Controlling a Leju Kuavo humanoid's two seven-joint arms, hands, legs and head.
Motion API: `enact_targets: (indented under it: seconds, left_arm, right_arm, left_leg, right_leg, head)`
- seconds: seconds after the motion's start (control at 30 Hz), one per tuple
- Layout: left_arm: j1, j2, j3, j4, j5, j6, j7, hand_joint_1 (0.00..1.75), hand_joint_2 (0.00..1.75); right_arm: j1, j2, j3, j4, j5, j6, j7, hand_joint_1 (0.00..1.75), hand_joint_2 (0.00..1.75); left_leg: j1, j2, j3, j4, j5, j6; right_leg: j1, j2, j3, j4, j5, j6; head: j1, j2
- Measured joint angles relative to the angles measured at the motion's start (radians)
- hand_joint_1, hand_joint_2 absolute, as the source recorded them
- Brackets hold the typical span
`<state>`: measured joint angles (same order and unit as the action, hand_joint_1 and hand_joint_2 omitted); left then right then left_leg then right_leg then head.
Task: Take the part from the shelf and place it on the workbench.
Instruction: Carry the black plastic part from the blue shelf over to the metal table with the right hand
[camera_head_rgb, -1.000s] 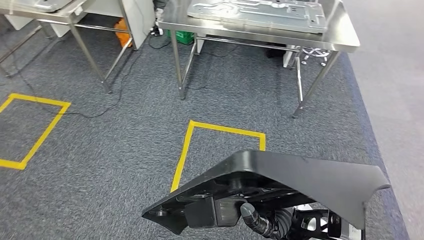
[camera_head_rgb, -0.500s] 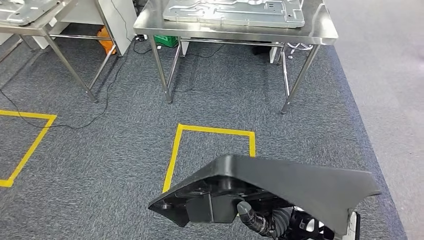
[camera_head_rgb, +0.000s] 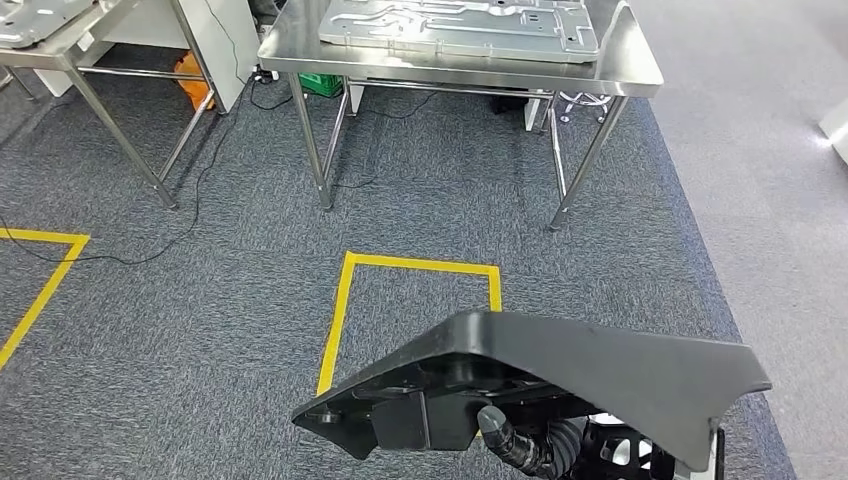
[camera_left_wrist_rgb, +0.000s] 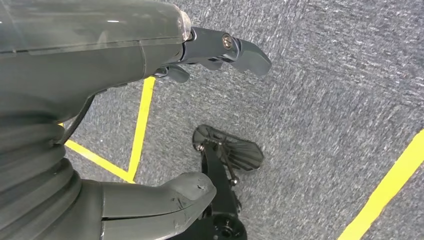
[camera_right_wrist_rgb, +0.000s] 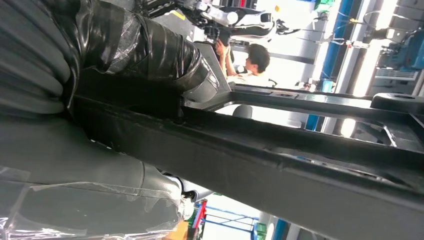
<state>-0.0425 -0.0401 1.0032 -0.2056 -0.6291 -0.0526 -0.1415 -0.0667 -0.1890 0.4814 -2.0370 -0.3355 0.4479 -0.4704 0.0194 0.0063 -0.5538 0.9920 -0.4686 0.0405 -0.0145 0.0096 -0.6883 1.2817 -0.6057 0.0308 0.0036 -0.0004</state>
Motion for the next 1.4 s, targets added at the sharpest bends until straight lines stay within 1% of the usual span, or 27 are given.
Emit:
enact_targets:
  seconds: [0.03,0.07,0.1,0.17,0.2,0.27,0.33,0.4,0.47,0.5,0.53,0.57,0.63,0.67,0.73,0.83,0.9,0.97,1.0,1.03,1.07,1.13,1.17,1.23,1.27,1.33,1.4]
  left_arm:
    - [0.0,0.0,0.001,0.0,-0.001,-0.001,0.0,0.0,1.75]
    - [0.0,0.0,0.002,0.0,-0.001,-0.002,0.0,0.0,1.75]
    - [0.0,0.0,0.003,0.0,-0.002,-0.003,0.0,0.0,1.75]
    - [0.0,0.0,0.004,0.0,-0.003,-0.004,-0.001,0.0,1.75]
    - [-0.001,0.0,0.005,0.0,-0.004,-0.004,-0.002,0.0,1.75]
    - [-0.001,0.0,0.005,0.0,-0.007,-0.005,-0.002,0.0,1.75]
    - [-0.002,0.0,0.005,0.0,-0.009,-0.005,-0.003,0.0,1.75]
    - [-0.003,0.0,0.005,0.0,-0.011,-0.006,-0.003,0.0,1.75]
    - [-0.001,0.0,0.005,0.0,-0.013,-0.008,-0.003,0.0,1.75]
    - [0.0,0.0,0.005,0.0,-0.015,-0.008,-0.003,0.0,1.75]
    - [0.001,0.0,0.005,0.0,-0.016,-0.008,-0.003,0.0,1.75]
    - [0.002,0.0,0.005,0.0,-0.018,-0.008,-0.003,0.0,1.75]
    - [0.002,0.001,0.005,0.0,-0.019,-0.008,-0.003,0.0,1.75]
    - [0.001,0.002,0.005,0.0,-0.019,-0.008,-0.004,0.0,1.75]
    - [0.0,0.003,0.005,0.0,-0.02,-0.008,-0.004,0.0,1.75]
    - [0.001,0.003,0.005,0.0,-0.022,-0.008,-0.005,0.0,1.75]
    - [0.001,0.003,0.005,0.0,-0.025,-0.008,-0.006,0.0,1.75]
    - [0.001,0.003,0.005,0.0,-0.028,-0.008,-0.007,0.0,1.75]
    - [0.001,0.003,0.006,0.0,-0.029,-0.008,-0.007,0.0,1.75]
    - [0.002,0.003,0.006,0.0,-0.029,-0.008,-0.007,0.0,1.75]
    - [0.002,0.003,0.006,0.0,-0.03,-0.008,-0.007,0.0,1.75]
    - [0.003,0.002,0.006,0.0,-0.03,-0.008,-0.008,0.0,1.75]
    - [0.002,0.002,0.006,0.0,-0.03,-0.008,-0.008,0.0,1.75]
    - [0.001,0.0,0.006,0.0,-0.029,-0.008,-0.009,0.0,1.75]
    - [0.001,0.0,0.006,0.0,-0.029,-0.008,-0.011,0.0,1.75]
    - [0.001,0.0,0.007,0.0,-0.027,-0.008,-0.014,0.0,1.75]
    - [-0.001,-0.001,0.007,0.0,-0.027,-0.008,-0.016,0.0,1.75]
  right_arm:
    - [0.002,0.0,0.0,0.0,0.0,0.0,0.0,1.75,1.75]
    - [0.003,-0.001,0.0,0.0,0.0,0.0,0.0,1.75,1.75]
    - [0.003,-0.001,0.0,0.0,0.0,0.0,0.0,1.75,1.75]
    - [0.003,-0.001,-0.001,0.0,0.001,0.0,-0.002,1.75,1.75]
    - [0.003,-0.002,-0.002,0.0,0.001,0.0,-0.002,1.75,1.75]
    - [0.005,-0.002,-0.002,0.0,0.002,0.0,-0.003,1.75,1.75]
    - [0.006,-0.003,-0.002,-0.001,0.004,0.0,-0.004,1.75,1.75]
    - [0.006,-0.003,-0.003,-0.001,0.004,-0.001,-0.005,1.75,1.75]
    - [0.006,-0.003,-0.004,0.0,0.004,0.0,-0.005,1.75,1.75]
    - [0.007,-0.003,-0.004,0.0,0.004,0.0,-0.005,1.75,1.75]
    - [0.008,-0.003,-0.004,0.001,0.004,0.0,-0.005,1.75,1.75]
    - [0.01,-0.003,-0.005,0.001,0.004,0.0,-0.005,1.75,1.75]
    - [0.011,-0.003,-0.005,0.001,0.004,0.0,-0.006,1.75,1.75]
    - [0.012,-0.003,-0.005,0.001,0.004,0.0,-0.006,1.75,1.75]
    - [0.012,-0.003,-0.006,0.001,0.004,-0.001,-0.007,1.75,1.75]
    - [0.011,-0.003,-0.01,0.001,0.004,-0.001,-0.009,1.75,1.75]
    - [0.009,-0.003,-0.015,0.001,0.002,0.0,-0.012,1.75,1.75]
    - [0.01,-0.003,-0.02,0.001,0.0,0.001,-0.014,1.75,1.75]
    - [0.012,-0.003,-0.022,0.002,0.0,0.001,-0.014,1.75,1.75]
    - [0.014,-0.003,-0.024,0.002,0.0,0.001,-0.014,1.75,1.75]
    - [0.015,-0.003,-0.025,0.002,0.0,0.002,-0.014,1.75,1.75]
    - [0.015,-0.003,-0.027,0.002,0.0,0.004,-0.014,1.75,1.75]
    - [0.015,-0.003,-0.027,0.002,0.0,0.004,-0.015,1.75,1.75]
    - [0.018,-0.004,-0.027,0.0,0.001,0.005,-0.015,1.75,1.75]
    - [0.021,-0.004,-0.027,-0.001,0.002,0.006,-0.015,1.75,1.75]
    - [0.027,-0.004,-0.027,-0.005,0.003,0.009,-0.015,1.75,1.75]
    - [0.029,-0.004,-0.027,-0.007,0.004,0.013,-0.016,1.75,1.75]
  left_leg:
    - [0.0,0.001,0.002,0.0,-0.002,-0.001]
    - [0.0,0.001,0.006,0.0,-0.004,-0.004]
    - [0.0,0.001,0.01,0.0,-0.007,-0.007]
    - [-0.002,0.001,0.015,0.001,-0.012,-0.016]
    - [-0.003,0.001,0.015,0.002,-0.014,-0.022]
    - [-0.003,0.003,0.015,0.001,-0.017,-0.035]
    - [0.0,0.004,0.011,0.014,-0.027,-0.045]
    - [0.002,0.003,-0.024,0.086,-0.066,-0.051]
    - [0.002,0.003,-0.091,0.209,-0.115,-0.054]
    - [0.002,0.002,-0.119,0.255,-0.123,-0.054]
    - [0.002,0.002,-0.133,0.27,-0.113,-0.053]
    - [0.001,0.002,-0.129,0.248,-0.085,-0.051]
    - [-0.002,0.001,-0.081,0.132,-0.012,-0.04]
    - [-0.005,0.0,-0.056,0.075,0.008,-0.034]
    - [-0.011,0.0,-0.033,0.022,0.01,-0.023]
    - [-0.008,0.0,-0.02,0.006,0.005,-0.004]
    - [-0.004,0.0,-0.004,0.001,0.004,0.005]
    - [-0.005,0.001,0.001,0.001,-0.001,0.009]
    - [-0.005,0.001,0.003,0.001,-0.005,0.009]
    - [-0.006,0.001,0.007,0.002,-0.009,0.009]
    - [-0.006,0.0,0.014,0.002,-0.015,0.007]
    - [-0.006,0.0,0.031,0.001,-0.027,0.002]
    - [-0.006,0.001,0.039,0.001,-0.033,-0.002]
    - [-0.006,0.002,0.051,-0.001,-0.041,-0.014]
    - [-0.008,0.002,0.057,0.002,-0.039,-0.022]
    - [-0.008,0.003,0.064,0.018,-0.041,-0.036]
    - [-0.006,0.002,0.042,0.076,-0.075,-0.044]
  right_leg:
    - [-0.002,-0.002,0.002,-0.011,0.02,0.001]
    - [-0.004,-0.004,0.024,-0.059,0.056,0.001]
    - [-0.004,-0.007,0.057,-0.129,0.096,-0.001]
    - [0.001,-0.012,0.111,-0.245,0.138,-0.009]
    - [0.004,-0.012,0.121,-0.269,0.14,-0.013]
    - [0.009,-0.009,0.12,-0.273,0.135,-0.023]
    - [0.005,-0.007,0.125,-0.281,0.137,-0.036]
    - [0.002,-0.007,0.133,-0.29,0.138,-0.047]
    - [0.005,-0.008,0.136,-0.289,0.134,-0.054]
    - [0.007,-0.007,0.137,-0.288,0.132,-0.056]
    - [0.009,-0.006,0.141,-0.287,0.129,-0.057]
    - [0.011,-0.004,0.146,-0.286,0.125,-0.058]
    - [0.014,-0.002,0.159,-0.285,0.114,-0.054]
    - [0.016,-0.001,0.164,-0.284,0.108,-0.05]
    - [0.018,0.0,0.167,-0.281,0.103,-0.038]
    - [0.016,-0.001,0.168,-0.262,0.104,-0.018]
    - [0.012,-0.003,0.136,-0.197,0.067,-0.007]
    - [0.007,-0.004,0.065,-0.076,0.013,0.005]
    - [0.004,-0.004,0.03,-0.028,0.0,0.009]
    - [0.001,-0.004,0.008,-0.006,0.004,0.013]
    - [0.0,-0.005,0.004,-0.023,0.03,0.013]
    - [0.0,-0.008,0.044,-0.143,0.117,0.006]
    - [0.004,-0.011,0.066,-0.202,0.14,0.0]
    - [0.012,-0.015,0.089,-0.264,0.143,-0.019]
    - [0.015,-0.015,0.092,-0.271,0.133,-0.03]
    - [0.012,-0.011,0.113,-0.286,0.14,-0.047]
    - [0.008,-0.01,0.134,-0.29,0.138,-0.058]
  head:
    - [0.0,0.0]
    - [0.0,0.0]
    - [0.0,0.0]
    - [0.0,0.0]
    - [0.0,0.0]
    - [0.0,0.0]
    - [0.0,0.0]
    - [0.0,0.0]
    - [0.0,0.0]
    - [0.0,0.0]
    - [0.0,0.0]
    - [-0.001,0.0]
    - [0.0,0.0]
    - [0.0,0.0]
    - [0.0,0.0]
    - [0.0,0.0]
    - [0.0,0.0]
    - [0.0,0.0]
    - [0.0,0.0]
    - [0.0,0.0]
    - [0.0,0.0]
    - [0.0,0.0]
    - [0.0,0.0]
    - [0.0,0.0]
    - [0.0,0.0]
    - [0.0,0.0]
    - [0.0,0.0]
